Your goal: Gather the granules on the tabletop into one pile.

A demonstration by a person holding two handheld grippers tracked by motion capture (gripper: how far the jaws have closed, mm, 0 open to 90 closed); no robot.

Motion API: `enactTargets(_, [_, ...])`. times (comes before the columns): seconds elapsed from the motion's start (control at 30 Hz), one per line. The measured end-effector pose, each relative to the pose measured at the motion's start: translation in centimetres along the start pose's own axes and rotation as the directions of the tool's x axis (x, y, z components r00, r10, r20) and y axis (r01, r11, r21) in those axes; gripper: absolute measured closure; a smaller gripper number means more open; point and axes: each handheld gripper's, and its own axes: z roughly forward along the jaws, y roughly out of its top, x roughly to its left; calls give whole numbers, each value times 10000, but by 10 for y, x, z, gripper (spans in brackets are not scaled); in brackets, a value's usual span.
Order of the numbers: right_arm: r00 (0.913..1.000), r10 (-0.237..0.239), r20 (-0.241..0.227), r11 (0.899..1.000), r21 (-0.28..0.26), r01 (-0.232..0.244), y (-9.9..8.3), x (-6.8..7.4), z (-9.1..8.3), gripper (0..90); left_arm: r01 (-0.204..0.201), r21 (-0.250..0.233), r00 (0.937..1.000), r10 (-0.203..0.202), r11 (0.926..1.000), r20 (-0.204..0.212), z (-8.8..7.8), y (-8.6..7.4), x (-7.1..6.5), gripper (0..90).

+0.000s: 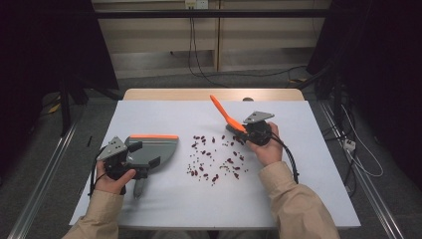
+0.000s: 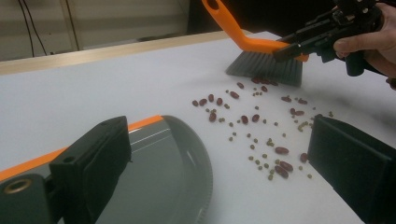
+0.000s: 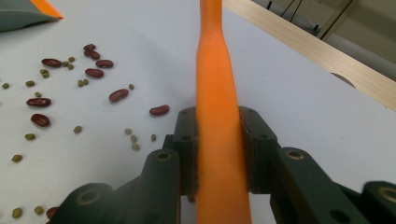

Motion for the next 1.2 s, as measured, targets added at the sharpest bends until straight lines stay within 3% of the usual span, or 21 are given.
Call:
enactTargets(0.6, [9971,-525,-546,9986,-146,518,0,22,-6,713,-35,11,10000,35,10000,-4,1,0,-1,62])
enactTargets(1.2, [9888,-974,-1135,9950,-325,943,-3,42,-16,713,-142,45,9999,142,9999,1,1,0,-2,62])
